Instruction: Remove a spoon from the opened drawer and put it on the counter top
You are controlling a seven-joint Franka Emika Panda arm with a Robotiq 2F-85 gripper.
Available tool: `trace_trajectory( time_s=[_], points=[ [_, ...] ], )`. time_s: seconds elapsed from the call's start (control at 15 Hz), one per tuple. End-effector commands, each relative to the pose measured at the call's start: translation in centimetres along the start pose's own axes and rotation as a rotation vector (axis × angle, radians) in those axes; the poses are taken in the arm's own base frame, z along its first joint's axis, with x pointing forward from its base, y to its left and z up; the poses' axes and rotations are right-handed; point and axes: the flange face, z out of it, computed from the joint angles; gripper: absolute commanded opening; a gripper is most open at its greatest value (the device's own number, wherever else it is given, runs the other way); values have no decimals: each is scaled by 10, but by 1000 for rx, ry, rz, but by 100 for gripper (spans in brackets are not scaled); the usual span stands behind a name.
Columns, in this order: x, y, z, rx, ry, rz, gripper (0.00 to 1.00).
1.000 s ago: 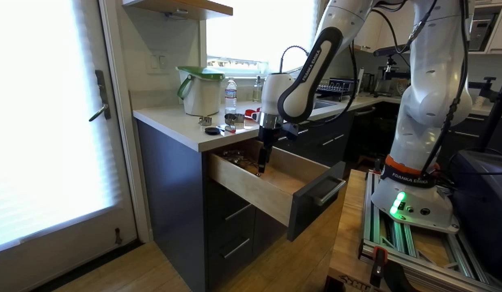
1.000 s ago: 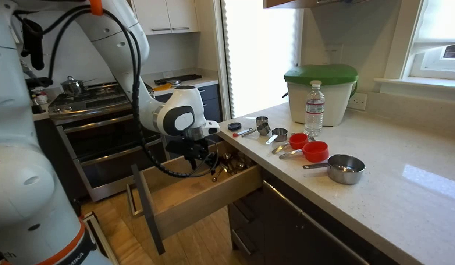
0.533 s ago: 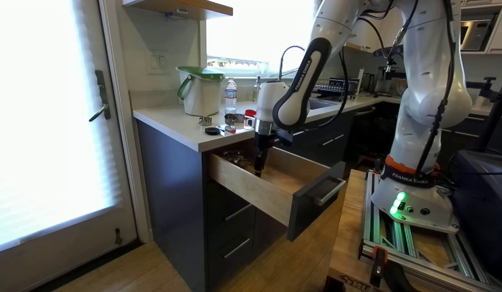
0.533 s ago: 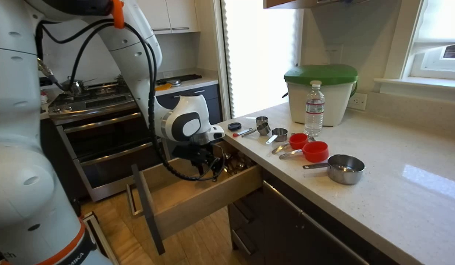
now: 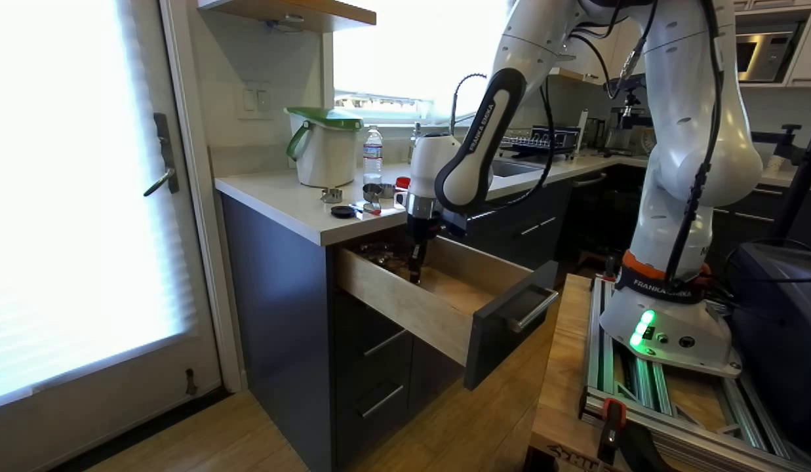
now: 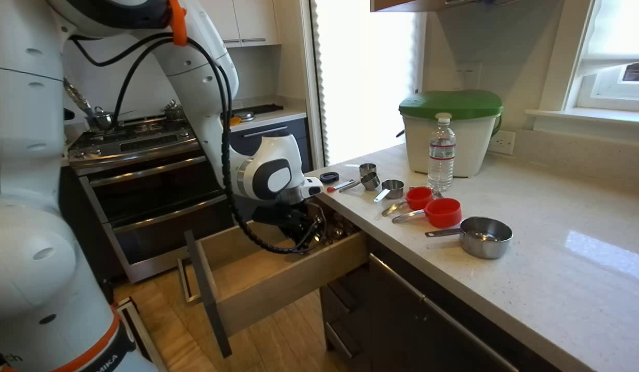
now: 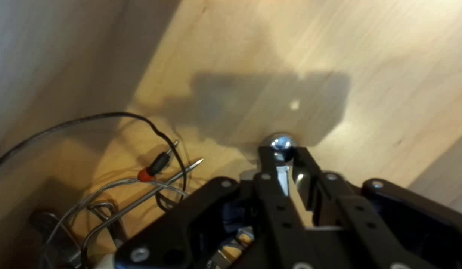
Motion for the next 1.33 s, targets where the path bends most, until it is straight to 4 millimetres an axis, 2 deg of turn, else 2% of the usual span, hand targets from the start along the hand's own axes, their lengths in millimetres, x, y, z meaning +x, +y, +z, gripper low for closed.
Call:
trace_trajectory(
  time_s=[0.0, 0.13, 0.27, 0.33, 0.73, 0.87, 1.27],
  points=[
    [2, 6, 9, -9, -9, -17, 33],
    [2, 6, 11, -9, -14, -21, 48],
    [2, 6, 13, -5, -18, -25, 46],
    [2, 5, 15, -3, -21, -29, 48],
    [3, 1, 12, 5, -29, -45, 1],
    [0, 2, 4, 1, -36, -47, 6],
    [-16, 10, -36, -6, -136, -39, 6]
  ],
)
